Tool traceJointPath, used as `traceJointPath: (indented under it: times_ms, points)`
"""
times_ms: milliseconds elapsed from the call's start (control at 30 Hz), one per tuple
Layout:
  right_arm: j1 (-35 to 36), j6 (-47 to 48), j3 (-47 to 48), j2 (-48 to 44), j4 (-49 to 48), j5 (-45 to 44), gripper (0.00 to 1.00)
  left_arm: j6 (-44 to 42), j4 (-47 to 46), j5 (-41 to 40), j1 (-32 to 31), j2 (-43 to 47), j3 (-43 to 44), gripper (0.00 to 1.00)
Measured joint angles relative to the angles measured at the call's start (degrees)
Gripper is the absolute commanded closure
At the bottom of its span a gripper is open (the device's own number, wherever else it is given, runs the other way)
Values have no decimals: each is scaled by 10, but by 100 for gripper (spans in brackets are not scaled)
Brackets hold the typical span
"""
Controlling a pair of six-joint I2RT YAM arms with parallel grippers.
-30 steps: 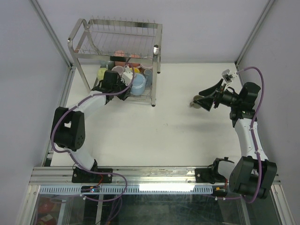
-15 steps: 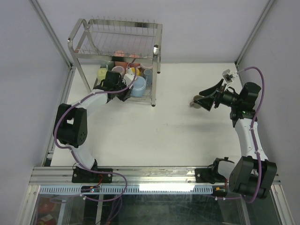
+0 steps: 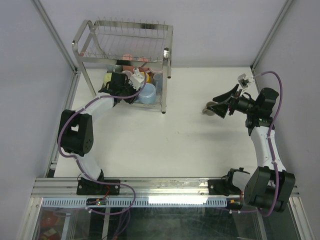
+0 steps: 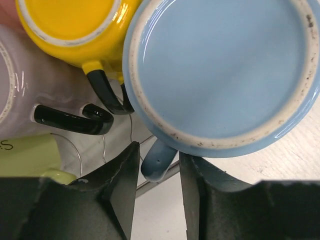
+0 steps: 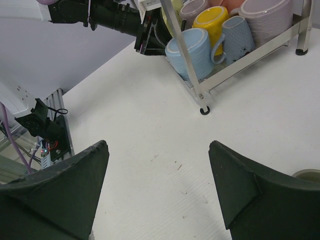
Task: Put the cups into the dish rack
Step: Turn the cup upside down in the dish rack.
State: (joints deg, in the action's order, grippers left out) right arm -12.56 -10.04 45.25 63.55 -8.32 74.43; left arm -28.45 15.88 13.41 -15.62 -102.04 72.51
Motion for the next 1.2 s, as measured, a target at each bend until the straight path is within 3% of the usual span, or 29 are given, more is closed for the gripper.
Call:
traceJointPath:
  times_ms: [167,400,600,867,1200]
  points:
    - [0,-2,-1,0,-4,0,16,1,-8,-18,0,0,0,61]
    - [0,-3,-2,0,-9,0,16,21,-17,-42,0,6,-4,42]
    - [0,-3,-2,0,-10,0,16,72,-83,-46,0,79,-96,32]
    - [-2,-3,-2,0,-10,0,16,143,-214,-46,0,212,-208,31]
    - [-4,1,-2,0,-10,0,16,239,-307,-28,0,288,-334,27]
